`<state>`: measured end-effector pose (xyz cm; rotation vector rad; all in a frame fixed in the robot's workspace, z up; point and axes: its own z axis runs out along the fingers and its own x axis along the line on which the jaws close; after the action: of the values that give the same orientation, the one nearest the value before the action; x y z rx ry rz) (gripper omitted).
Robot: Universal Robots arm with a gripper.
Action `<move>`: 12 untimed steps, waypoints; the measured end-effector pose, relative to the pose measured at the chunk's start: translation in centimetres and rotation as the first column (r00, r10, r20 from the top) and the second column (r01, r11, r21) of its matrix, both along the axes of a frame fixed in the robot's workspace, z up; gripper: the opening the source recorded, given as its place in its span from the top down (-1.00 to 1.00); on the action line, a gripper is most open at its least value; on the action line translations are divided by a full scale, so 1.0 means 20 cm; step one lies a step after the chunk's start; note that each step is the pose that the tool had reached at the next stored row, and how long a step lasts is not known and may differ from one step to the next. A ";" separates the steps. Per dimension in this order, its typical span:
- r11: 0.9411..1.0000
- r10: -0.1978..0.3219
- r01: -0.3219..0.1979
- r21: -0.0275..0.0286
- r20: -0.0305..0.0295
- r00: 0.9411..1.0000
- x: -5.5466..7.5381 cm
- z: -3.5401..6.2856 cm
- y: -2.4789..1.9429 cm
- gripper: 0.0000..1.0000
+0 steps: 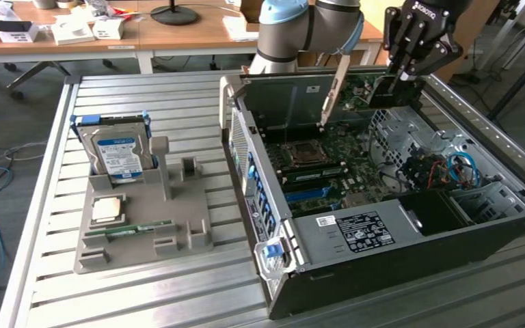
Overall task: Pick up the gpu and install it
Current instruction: 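Insert the gpu into the slot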
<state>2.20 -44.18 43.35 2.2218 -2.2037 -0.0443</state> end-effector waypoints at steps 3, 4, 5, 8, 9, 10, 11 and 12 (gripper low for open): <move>1.000 0.010 -0.010 0.000 0.008 1.000 0.00 -0.004 0.000 0.47; 1.000 0.012 -0.012 0.000 0.013 1.000 -0.01 -0.006 0.000 0.47; 1.000 0.014 -0.014 0.000 0.019 1.000 -0.01 -0.008 0.000 0.47; 1.000 0.016 -0.016 -0.001 0.028 0.999 -0.01 -0.011 0.000 0.47; 1.000 0.016 -0.016 -0.001 0.028 0.999 -0.01 -0.011 0.000 0.47; 1.000 0.016 -0.015 -0.001 0.028 0.999 -0.01 -0.013 0.000 0.47; 1.000 0.013 -0.013 -0.001 0.028 1.000 -0.01 -0.014 0.000 0.47; 1.000 0.006 -0.006 -0.001 0.028 1.000 -0.01 -0.016 0.000 0.47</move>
<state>1.99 -44.18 43.04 2.2423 -2.2101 -0.0124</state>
